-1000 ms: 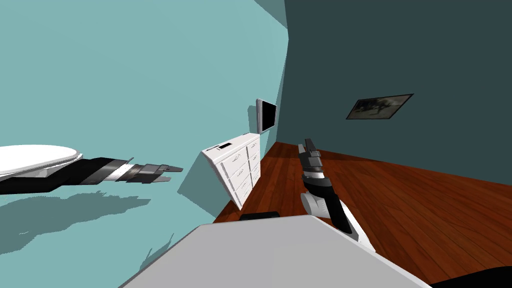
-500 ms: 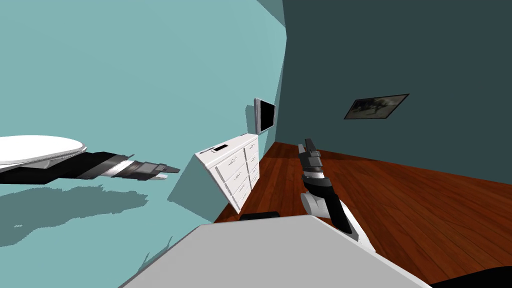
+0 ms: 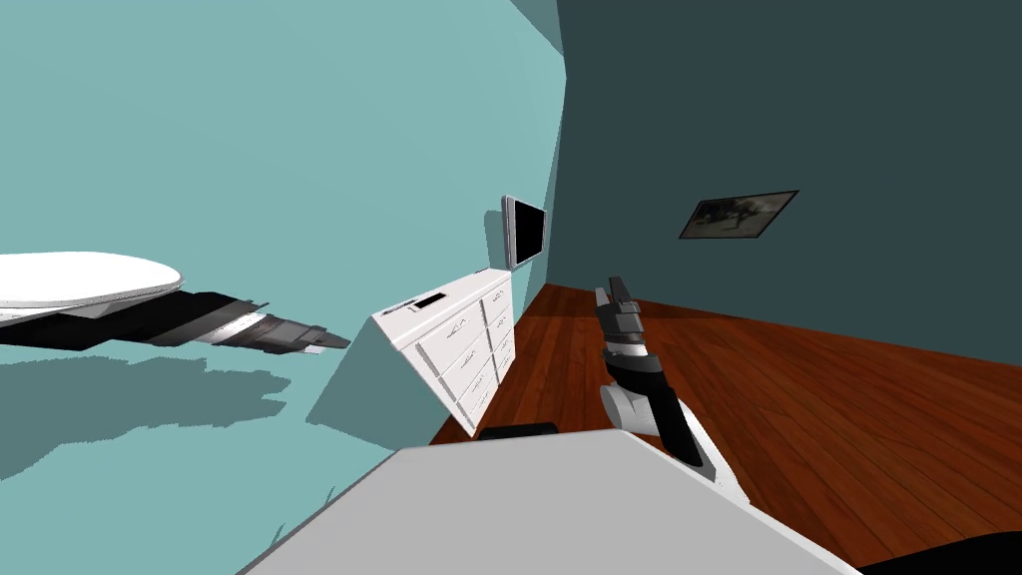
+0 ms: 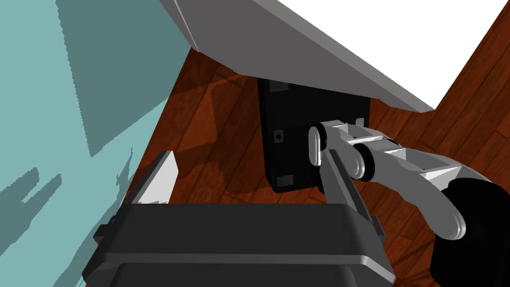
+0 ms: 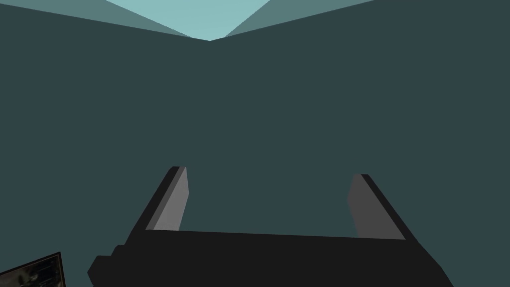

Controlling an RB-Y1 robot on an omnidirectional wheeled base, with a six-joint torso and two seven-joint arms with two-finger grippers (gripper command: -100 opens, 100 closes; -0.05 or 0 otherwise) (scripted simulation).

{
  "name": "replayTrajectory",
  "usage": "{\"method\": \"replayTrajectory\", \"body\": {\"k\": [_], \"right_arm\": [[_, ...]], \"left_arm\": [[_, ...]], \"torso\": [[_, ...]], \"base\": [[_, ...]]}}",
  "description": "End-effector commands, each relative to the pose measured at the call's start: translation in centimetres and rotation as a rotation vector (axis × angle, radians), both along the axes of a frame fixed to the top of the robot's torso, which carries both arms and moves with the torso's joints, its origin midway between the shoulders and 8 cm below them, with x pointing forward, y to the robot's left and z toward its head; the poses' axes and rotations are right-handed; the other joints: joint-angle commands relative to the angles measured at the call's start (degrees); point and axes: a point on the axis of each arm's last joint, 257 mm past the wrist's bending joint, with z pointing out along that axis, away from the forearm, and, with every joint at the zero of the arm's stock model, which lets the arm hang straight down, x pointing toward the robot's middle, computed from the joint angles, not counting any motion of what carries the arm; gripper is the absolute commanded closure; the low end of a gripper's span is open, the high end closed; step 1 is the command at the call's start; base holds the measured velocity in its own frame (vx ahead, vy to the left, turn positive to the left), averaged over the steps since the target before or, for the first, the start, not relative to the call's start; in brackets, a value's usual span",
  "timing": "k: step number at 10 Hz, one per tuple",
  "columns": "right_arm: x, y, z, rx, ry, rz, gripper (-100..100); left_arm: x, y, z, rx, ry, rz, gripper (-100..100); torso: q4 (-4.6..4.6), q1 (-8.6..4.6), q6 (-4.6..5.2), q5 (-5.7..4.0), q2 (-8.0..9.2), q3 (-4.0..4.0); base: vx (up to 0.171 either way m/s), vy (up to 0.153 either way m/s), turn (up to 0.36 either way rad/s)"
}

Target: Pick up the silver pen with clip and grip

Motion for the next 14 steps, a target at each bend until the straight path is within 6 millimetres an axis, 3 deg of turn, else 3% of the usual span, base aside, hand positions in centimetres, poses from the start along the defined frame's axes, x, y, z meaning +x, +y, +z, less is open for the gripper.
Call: {"method": "replayTrajectory", "body": {"k": [1,14], "right_arm": [[0.0,0.0,0.0,0.0,0.0,0.0,0],[0.0,0.0,0.0,0.0,0.0,0.0,0]], "left_arm": [[-0.2,0.8,0.5,0.075,0.032,-0.06,-100],[-1.7,4.4,2.5,0.362,0.195,-0.412,-100]], "torso": [[0.0,0.0,0.0,0.0,0.0,0.0],[-0.04,0.01,0.01,0.01,-0.14,-0.09]], "base": [[0.122,-0.045,-0.074],[0.107,-0.024,-0.056]]}}
